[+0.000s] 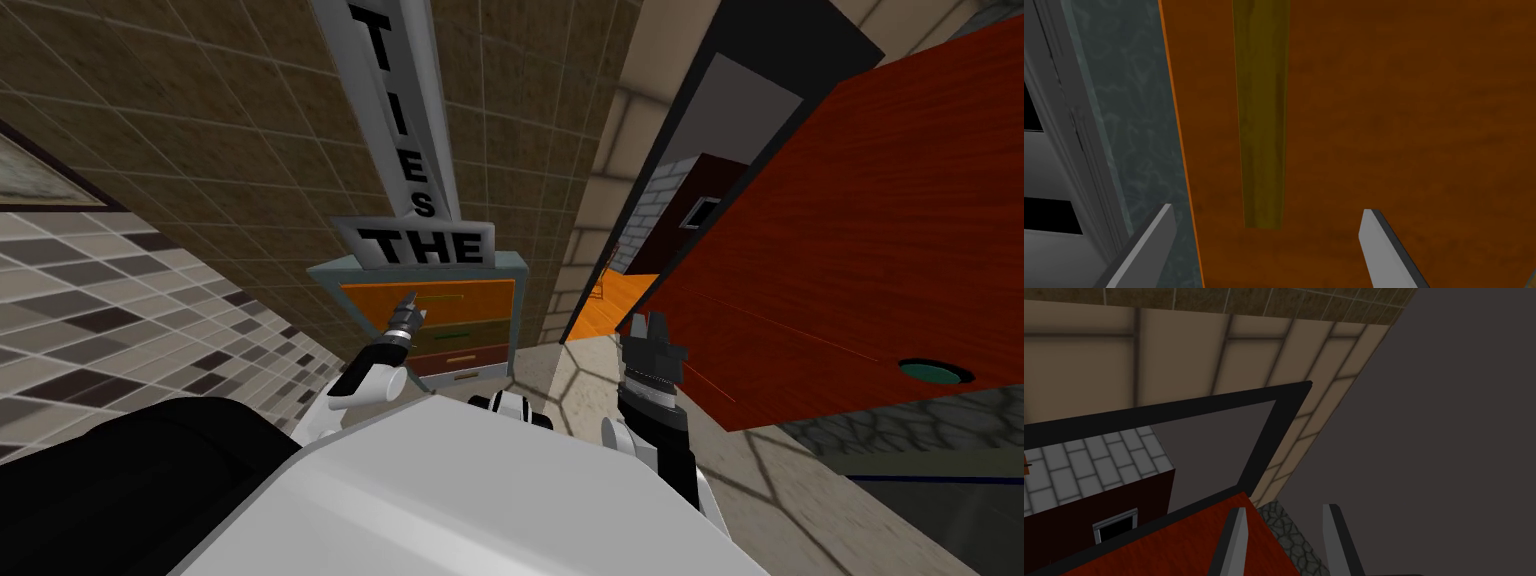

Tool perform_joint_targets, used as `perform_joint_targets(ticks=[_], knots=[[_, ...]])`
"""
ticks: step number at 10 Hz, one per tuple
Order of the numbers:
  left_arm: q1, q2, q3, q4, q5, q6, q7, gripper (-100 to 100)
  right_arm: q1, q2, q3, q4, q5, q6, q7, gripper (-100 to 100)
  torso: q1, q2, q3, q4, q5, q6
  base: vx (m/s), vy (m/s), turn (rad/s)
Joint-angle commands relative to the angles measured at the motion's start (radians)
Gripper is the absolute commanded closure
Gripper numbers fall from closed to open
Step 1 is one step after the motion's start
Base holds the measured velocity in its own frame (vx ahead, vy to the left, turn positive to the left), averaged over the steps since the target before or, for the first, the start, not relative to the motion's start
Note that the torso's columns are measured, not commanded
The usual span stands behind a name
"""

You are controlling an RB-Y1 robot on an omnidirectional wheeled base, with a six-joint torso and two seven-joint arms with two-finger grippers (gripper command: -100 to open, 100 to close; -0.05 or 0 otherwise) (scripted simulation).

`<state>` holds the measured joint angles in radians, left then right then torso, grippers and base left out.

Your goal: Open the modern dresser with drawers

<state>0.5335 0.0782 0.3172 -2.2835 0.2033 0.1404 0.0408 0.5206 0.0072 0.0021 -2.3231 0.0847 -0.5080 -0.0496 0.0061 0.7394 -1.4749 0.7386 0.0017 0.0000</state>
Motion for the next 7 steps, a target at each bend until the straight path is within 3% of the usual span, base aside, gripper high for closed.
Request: perform_joint_targets(ticks=[1, 2, 4, 7], knots=[[0.009, 0.004, 0.007, -0.019, 0.005, 0.013, 0.003, -100, 0.0, 0.0, 0.0, 0.0, 0.0, 0.0, 0.0, 0, -0.002, -0.004, -0.003, -0.001, 0.0, 0.0, 0.064, 0.014, -0.001], [-0.001, 0.002, 0.0, 0.009, 0.001, -0.004, 0.001, 100, 0.0, 0.0, 0.0, 0.0, 0.0, 0.0, 0.0, 0, -0.005, -0.001, -0.001, -0.001, -0.001, 0.0, -0.061, -0.001, 0.014], [0.018, 0.005, 0.001, -0.029, 0.007, 0.004, 0.004, 100, 0.0, 0.0, 0.0, 0.0, 0.0, 0.0, 0.0, 0, -0.005, 0.0, 0.002, -0.003, 0.002, 0.0, -0.067, -0.024, 0.008], [0.043, 0.007, -0.002, -0.058, 0.013, 0.017, 0.006, 100, -0.001, 0.0, 0.0, 0.0, 0.0, 0.0, 0.0, 0, -0.008, 0.002, 0.001, -0.001, -0.002, 0.0, -0.173, -0.088, 0.026]])
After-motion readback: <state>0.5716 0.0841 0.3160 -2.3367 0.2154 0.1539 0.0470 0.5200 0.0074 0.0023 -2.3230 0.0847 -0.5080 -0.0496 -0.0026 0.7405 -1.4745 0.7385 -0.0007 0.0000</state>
